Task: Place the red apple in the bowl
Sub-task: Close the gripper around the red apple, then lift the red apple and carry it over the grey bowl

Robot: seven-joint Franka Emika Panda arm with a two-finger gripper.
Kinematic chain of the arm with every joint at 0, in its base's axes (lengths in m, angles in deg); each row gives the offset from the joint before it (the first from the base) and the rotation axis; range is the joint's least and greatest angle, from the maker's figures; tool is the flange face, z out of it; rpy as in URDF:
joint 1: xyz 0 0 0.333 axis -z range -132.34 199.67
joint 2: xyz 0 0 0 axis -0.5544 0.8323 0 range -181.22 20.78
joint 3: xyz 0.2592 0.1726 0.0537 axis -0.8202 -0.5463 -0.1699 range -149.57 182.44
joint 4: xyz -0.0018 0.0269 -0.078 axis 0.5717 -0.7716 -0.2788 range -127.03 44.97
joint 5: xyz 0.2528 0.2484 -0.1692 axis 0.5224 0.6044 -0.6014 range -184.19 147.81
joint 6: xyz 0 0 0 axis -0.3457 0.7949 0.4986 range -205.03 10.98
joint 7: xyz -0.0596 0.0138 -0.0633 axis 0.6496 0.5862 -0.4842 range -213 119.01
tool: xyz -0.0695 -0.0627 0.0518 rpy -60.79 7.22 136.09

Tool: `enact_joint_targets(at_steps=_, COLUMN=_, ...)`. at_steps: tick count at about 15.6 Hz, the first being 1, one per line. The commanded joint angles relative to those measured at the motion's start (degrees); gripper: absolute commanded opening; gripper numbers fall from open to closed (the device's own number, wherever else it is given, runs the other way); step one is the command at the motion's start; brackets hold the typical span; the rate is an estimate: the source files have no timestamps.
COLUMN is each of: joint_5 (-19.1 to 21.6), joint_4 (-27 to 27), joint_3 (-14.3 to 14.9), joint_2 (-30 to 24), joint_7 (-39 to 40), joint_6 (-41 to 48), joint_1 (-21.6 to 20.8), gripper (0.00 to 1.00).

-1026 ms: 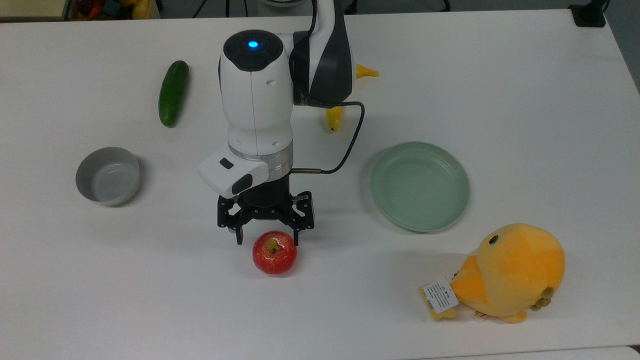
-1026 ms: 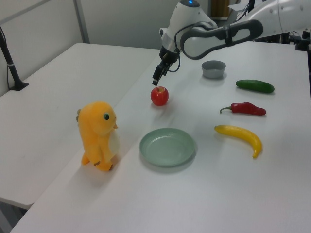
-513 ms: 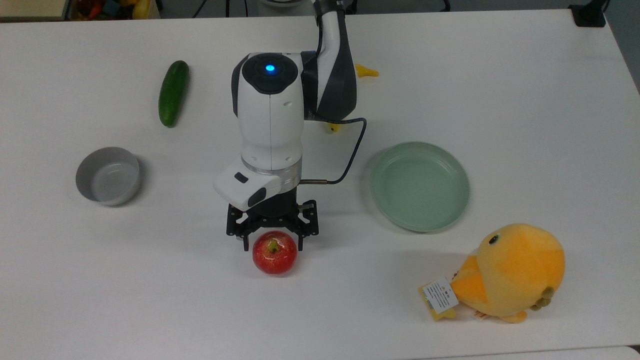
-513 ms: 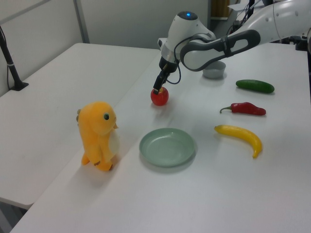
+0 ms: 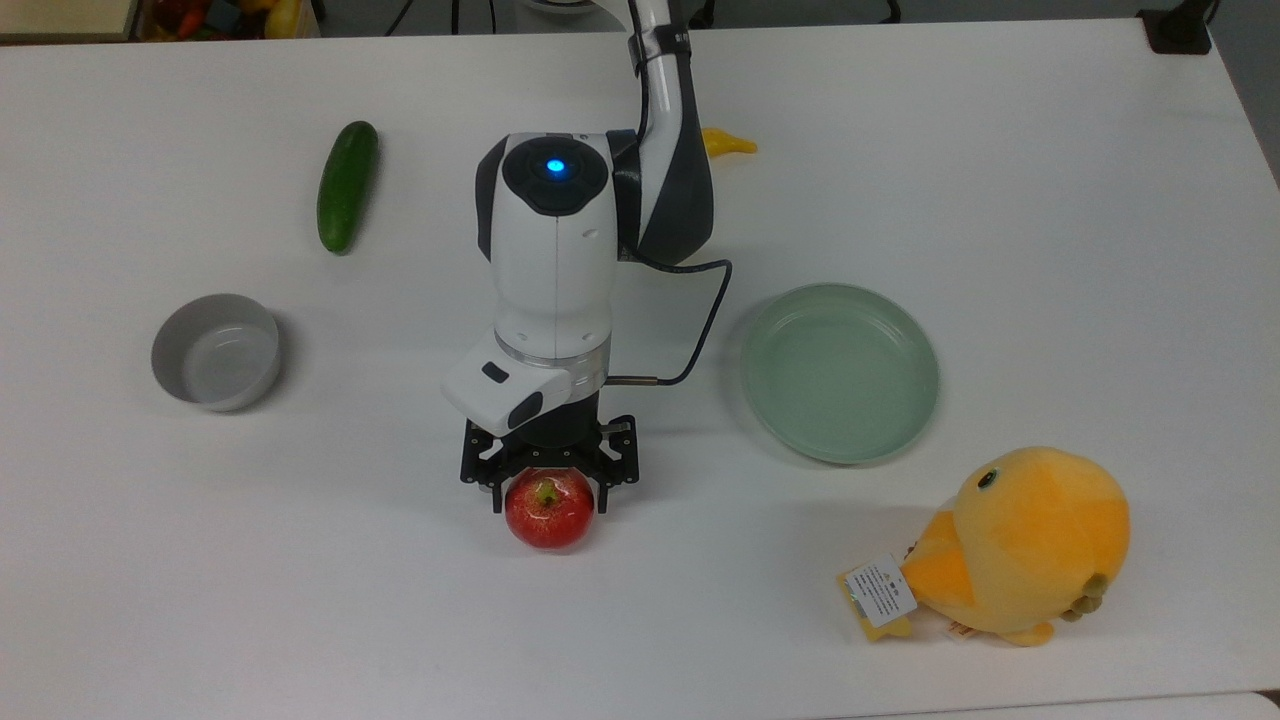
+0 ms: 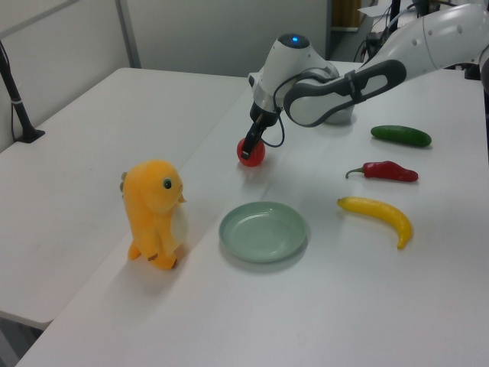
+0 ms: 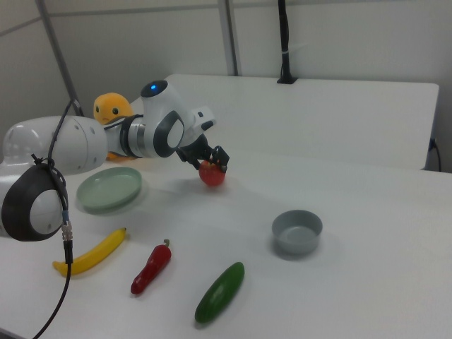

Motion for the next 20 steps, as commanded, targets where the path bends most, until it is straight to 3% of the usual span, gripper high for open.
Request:
enact_joint_targets(at_steps=1, joint_5=-4.21, joint_4=-2.58, joint_3=-1.53, joint_2=-0.77, joint_7=-2.56, joint_6=-2.04, joint_1=0.32, gripper=0.85)
enact_joint_targets(at_steps=2, joint_5=-4.3, joint_4=-2.67, joint_3=-1.53, joint_2=-0.77, joint_7=-2.56, joint_6=-2.05, joint_1=0.32, gripper=0.73)
enact_joint_targets(at_steps=3, joint_5=-4.3, joint_4=-3.02, joint_3=-1.62, joint_2=-0.77, joint_7=-2.65, joint_6=-2.05, joint_1=0.32, gripper=0.51)
enact_joint_targets(at_steps=4, joint_5=-4.39, joint_4=-3.02, joint_3=-1.62, joint_2=-0.77, joint_7=-2.65, joint_6=-2.13, joint_1=0.23, gripper=0.21)
enact_joint_targets(at_steps=6, joint_5=-4.3, joint_4=-3.02, joint_3=-1.62, joint_2=-0.77, joint_7=-2.65, joint_6=-2.05, joint_1=0.32, gripper=0.06)
enact_joint_targets(at_steps=13, joint_5=-3.69, joint_4=-3.37, joint_3=-1.62, joint_2=-3.23, joint_7=-2.65, joint_6=-1.34, joint_1=1.37, gripper=0.06)
enact_joint_targets(at_steps=20, joint_5=-2.55, joint_4=-6.36, joint_3=-1.79, joint_2=-13.15, joint_7=-2.47, joint_6=3.74, joint_1=4.62, gripper=0.06)
